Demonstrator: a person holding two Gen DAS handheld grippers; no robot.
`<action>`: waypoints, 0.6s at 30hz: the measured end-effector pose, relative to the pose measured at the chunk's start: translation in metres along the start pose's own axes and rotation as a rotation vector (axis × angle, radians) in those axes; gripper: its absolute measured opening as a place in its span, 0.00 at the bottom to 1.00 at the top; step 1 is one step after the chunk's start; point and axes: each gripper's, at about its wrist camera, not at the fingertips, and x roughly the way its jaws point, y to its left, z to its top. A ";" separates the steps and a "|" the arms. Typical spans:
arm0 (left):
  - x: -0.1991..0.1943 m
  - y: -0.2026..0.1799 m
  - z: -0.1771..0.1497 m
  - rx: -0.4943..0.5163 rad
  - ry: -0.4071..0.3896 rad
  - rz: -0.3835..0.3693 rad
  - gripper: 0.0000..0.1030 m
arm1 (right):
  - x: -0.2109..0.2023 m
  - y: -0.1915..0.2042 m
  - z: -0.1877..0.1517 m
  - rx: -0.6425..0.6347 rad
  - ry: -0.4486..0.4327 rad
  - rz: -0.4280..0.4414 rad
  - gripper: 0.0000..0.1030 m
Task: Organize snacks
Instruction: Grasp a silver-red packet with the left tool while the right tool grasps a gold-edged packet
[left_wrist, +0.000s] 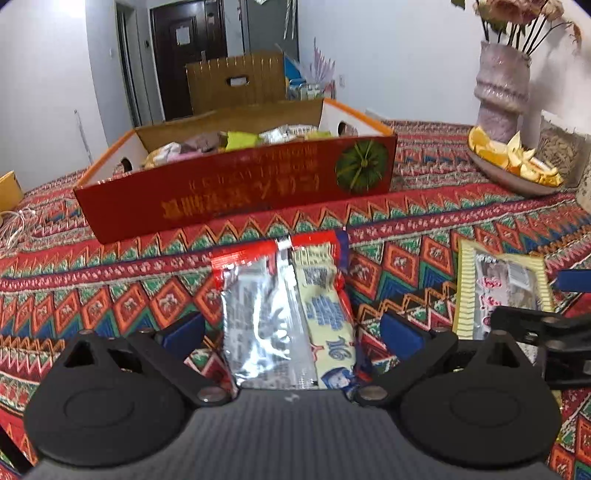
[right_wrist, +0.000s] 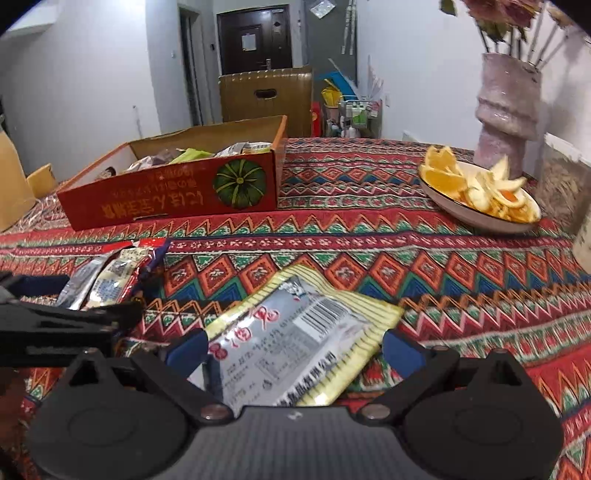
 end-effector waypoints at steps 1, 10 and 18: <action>0.001 -0.001 -0.002 0.008 0.000 0.005 0.81 | -0.004 -0.002 -0.003 0.014 0.004 0.010 0.98; -0.047 0.019 -0.014 -0.024 -0.052 0.008 0.53 | 0.004 0.000 -0.008 0.084 -0.006 0.167 0.99; -0.099 0.058 -0.041 -0.106 -0.080 0.023 0.52 | 0.016 0.046 -0.007 -0.125 -0.010 0.033 0.88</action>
